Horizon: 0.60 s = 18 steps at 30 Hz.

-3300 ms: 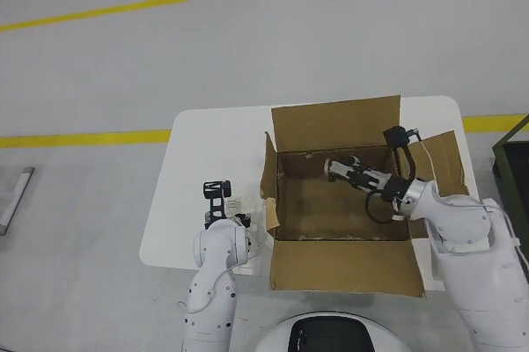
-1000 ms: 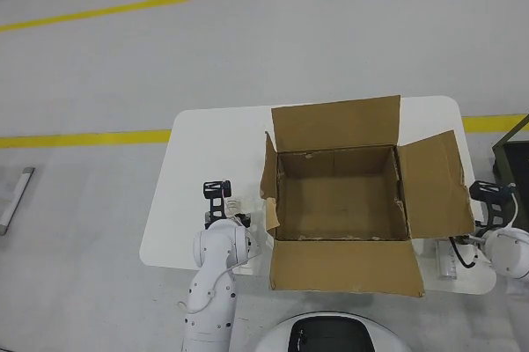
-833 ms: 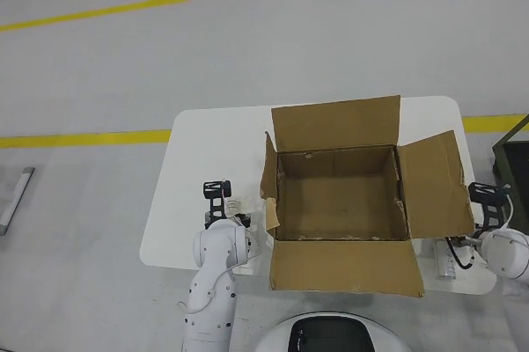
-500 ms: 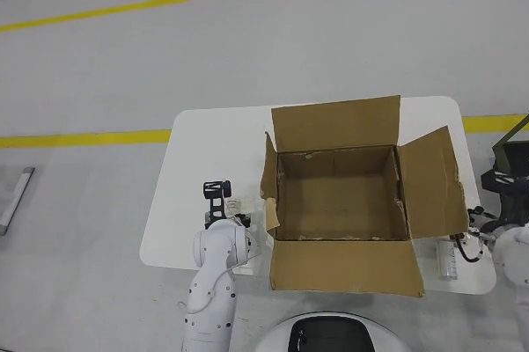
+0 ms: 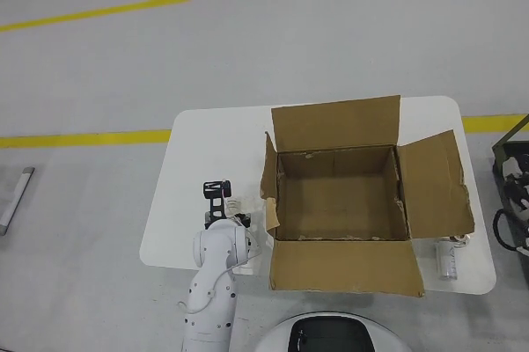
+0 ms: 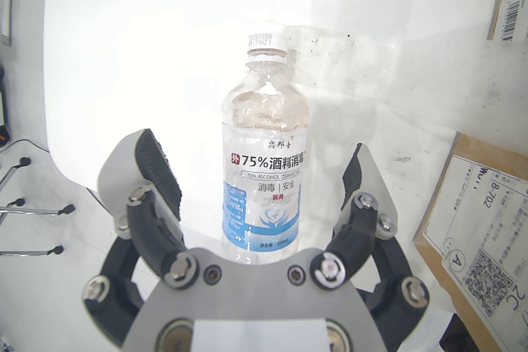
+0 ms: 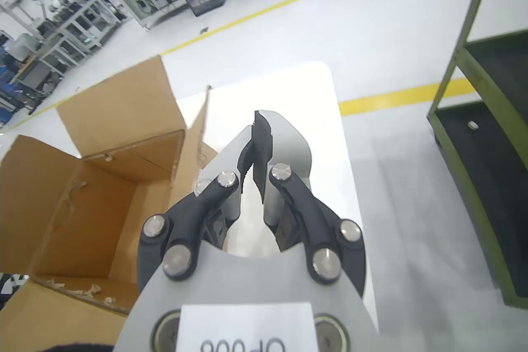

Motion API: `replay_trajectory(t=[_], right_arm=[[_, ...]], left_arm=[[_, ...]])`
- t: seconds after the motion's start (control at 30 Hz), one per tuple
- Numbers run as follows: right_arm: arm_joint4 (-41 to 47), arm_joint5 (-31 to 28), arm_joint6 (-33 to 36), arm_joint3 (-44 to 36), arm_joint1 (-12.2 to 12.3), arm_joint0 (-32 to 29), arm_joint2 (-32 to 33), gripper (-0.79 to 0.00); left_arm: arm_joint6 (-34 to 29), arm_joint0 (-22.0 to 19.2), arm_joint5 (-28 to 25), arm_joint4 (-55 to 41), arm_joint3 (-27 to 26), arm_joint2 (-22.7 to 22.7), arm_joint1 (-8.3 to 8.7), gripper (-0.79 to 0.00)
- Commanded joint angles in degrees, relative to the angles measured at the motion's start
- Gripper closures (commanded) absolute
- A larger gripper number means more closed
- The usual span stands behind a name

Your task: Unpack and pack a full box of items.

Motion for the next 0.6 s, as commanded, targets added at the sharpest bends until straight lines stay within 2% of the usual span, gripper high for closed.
replay_trajectory(t=[0.0,0.27,0.47,0.57], right_arm=[[1.1,-2.4,0.8,-0.4,0.2,1.5,-0.8,0.000],[1.4,-6.0,5.0,0.9,1.0,9.7,-8.8,0.000],[-5.3,-3.1,6.2,6.2,1.1,15.7,-17.9,0.000],[-4.1,-3.3,6.2,9.3,1.0,18.0,-21.0,0.000]], left_arm=[[0.0,0.0,0.0,0.0,0.0,0.0,0.00,-0.785],[0.0,0.0,0.0,0.0,0.0,0.0,0.00,-0.785],[0.0,0.0,0.0,0.0,0.0,0.0,0.00,-0.785],[0.0,0.0,0.0,0.0,0.0,0.0,0.00,-0.785]])
